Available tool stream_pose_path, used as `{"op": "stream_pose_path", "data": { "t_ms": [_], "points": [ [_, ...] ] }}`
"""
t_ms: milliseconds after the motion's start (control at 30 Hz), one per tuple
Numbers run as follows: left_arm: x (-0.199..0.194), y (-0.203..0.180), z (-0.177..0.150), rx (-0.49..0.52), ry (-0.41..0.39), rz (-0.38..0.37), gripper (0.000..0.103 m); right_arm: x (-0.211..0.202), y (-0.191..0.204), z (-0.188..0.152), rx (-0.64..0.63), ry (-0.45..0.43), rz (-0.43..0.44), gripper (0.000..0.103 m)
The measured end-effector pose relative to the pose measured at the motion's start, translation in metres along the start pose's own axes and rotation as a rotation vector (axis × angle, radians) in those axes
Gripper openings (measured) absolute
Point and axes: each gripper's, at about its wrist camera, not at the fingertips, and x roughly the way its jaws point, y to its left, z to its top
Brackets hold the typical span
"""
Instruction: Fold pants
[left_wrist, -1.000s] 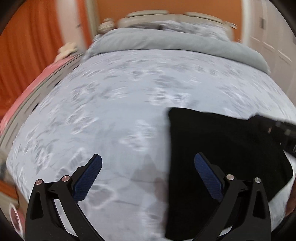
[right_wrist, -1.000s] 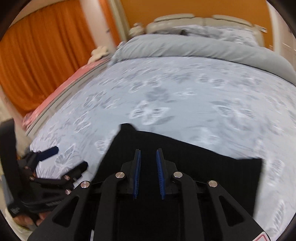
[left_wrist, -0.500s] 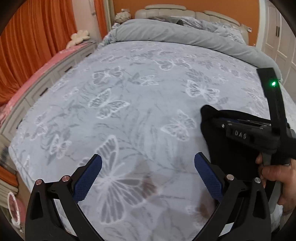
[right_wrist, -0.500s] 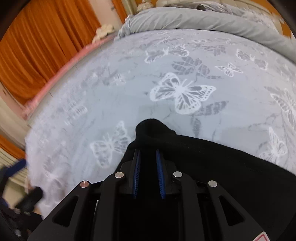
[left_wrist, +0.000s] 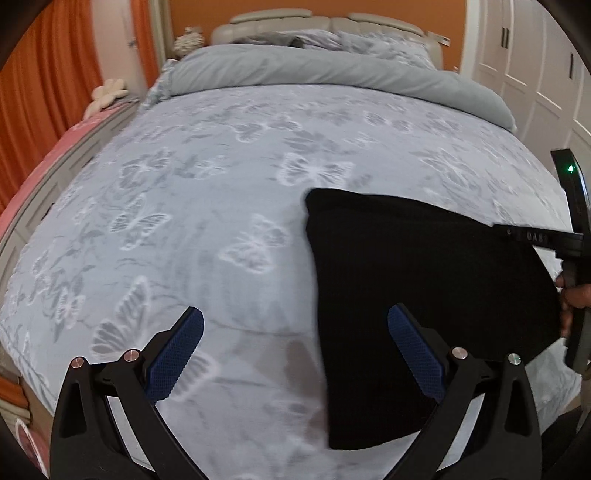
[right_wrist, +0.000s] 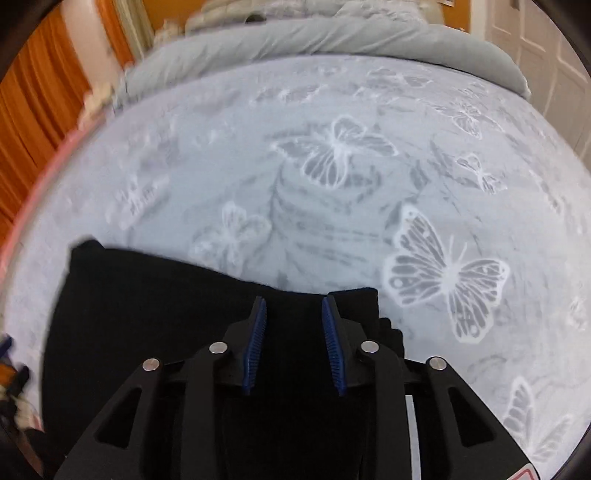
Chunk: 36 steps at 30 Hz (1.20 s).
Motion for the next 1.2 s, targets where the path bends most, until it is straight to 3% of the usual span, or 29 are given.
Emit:
{"op": "stream_pose_path", "data": {
  "t_ms": [100,267,333,400,500,667,767,800,867,900,933,967,1033,1133,1200],
  "points": [
    [0.001,-0.019,0.0,0.027,-0.002,0.0,0.098,-0.047,0.005,-0.01,-0.031,-0.096,0.002,0.029],
    [-0.003,-0.042,-0.004,0.076,-0.026,-0.022,0.098,-0.1,-0.001,-0.061,-0.163,-0.089,0.05,0.029],
    [0.0,-0.05,-0.007,0.106,-0.021,-0.011,0.098,-0.098,-0.012,-0.082,-0.168,-0.044,0.061,0.029],
    [0.008,-0.057,-0.012,0.131,0.002,-0.009,0.098,-0.068,-0.024,-0.104,-0.188,0.075,0.022,0.031],
    [0.024,-0.069,-0.023,0.177,0.055,0.006,0.098,-0.075,-0.032,-0.109,-0.19,0.051,0.068,0.032],
    [0.018,-0.08,-0.023,0.221,-0.007,0.062,0.098,-0.094,-0.05,-0.106,-0.048,0.024,0.201,0.035],
    [0.017,-0.085,-0.023,0.228,-0.01,0.051,0.098,-0.089,-0.047,-0.102,-0.023,0.043,0.257,0.044],
    [0.018,-0.087,-0.023,0.231,-0.008,0.05,0.098,-0.086,-0.043,-0.102,-0.032,0.052,0.25,0.055],
    [0.018,-0.09,-0.023,0.235,-0.005,0.05,0.098,-0.078,-0.034,-0.105,-0.063,0.078,0.218,0.058],
    [0.017,-0.091,-0.023,0.237,-0.005,0.045,0.098,-0.075,-0.03,-0.108,-0.075,0.076,0.197,0.055],
    [0.016,-0.091,-0.022,0.237,-0.005,0.038,0.098,-0.074,-0.028,-0.109,-0.087,0.07,0.18,0.032],
    [0.015,-0.092,-0.021,0.235,-0.004,0.031,0.098,-0.075,-0.026,-0.11,-0.101,0.058,0.176,0.032],
    [0.012,-0.091,-0.021,0.227,0.0,0.017,0.098,-0.091,-0.022,-0.107,-0.104,0.015,0.234,0.009],
    [0.005,-0.088,-0.021,0.221,-0.011,0.008,0.098,-0.134,-0.026,-0.1,-0.08,-0.089,0.357,0.009],
    [0.002,-0.085,-0.022,0.218,-0.021,0.01,0.098,-0.134,-0.032,-0.1,-0.089,-0.076,0.291,0.01]
  ]
}}
